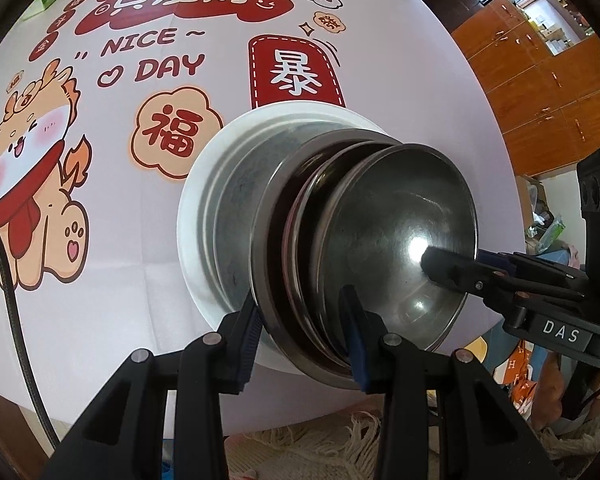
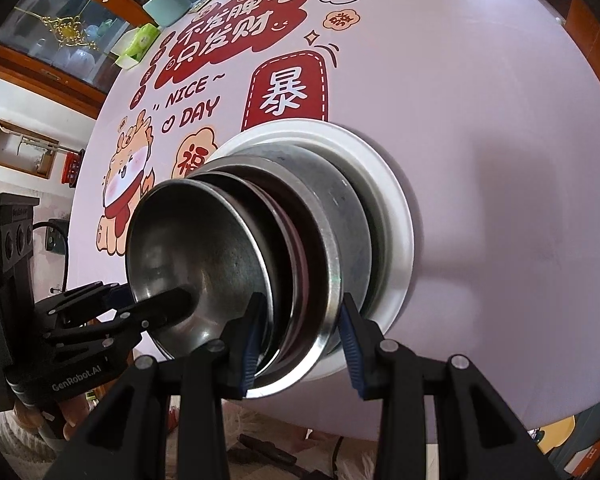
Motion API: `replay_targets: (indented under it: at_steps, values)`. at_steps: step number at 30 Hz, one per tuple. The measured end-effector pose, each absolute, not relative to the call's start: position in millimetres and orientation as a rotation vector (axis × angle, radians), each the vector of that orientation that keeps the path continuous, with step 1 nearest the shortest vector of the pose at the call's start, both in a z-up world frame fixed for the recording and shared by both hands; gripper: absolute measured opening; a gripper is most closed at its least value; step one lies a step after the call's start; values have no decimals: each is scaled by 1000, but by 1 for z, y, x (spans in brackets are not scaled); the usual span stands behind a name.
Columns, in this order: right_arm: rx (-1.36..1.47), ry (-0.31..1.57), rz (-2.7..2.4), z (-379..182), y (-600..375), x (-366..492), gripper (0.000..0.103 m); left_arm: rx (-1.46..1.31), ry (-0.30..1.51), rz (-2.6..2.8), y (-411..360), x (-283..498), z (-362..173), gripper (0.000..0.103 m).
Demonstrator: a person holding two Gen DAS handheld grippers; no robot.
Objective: Organize plates and bowls
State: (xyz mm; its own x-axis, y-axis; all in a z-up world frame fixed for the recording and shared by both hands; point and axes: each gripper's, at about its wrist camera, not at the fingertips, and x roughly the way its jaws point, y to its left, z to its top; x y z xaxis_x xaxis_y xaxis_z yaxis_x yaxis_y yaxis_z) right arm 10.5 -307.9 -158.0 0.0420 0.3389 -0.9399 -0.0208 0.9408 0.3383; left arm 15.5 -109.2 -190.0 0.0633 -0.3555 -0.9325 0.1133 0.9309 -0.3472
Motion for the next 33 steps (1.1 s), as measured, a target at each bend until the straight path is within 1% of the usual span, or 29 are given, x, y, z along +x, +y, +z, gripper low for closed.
replay_targets:
  at_steps: [29, 33]
  values:
    - [229, 1495, 244, -165, -307, 17, 36, -182, 1468, -362, -111, 28, -196, 37]
    - [224, 1486, 248, -163, -306, 17, 36, -178, 1461, -354, -110, 27, -194, 39]
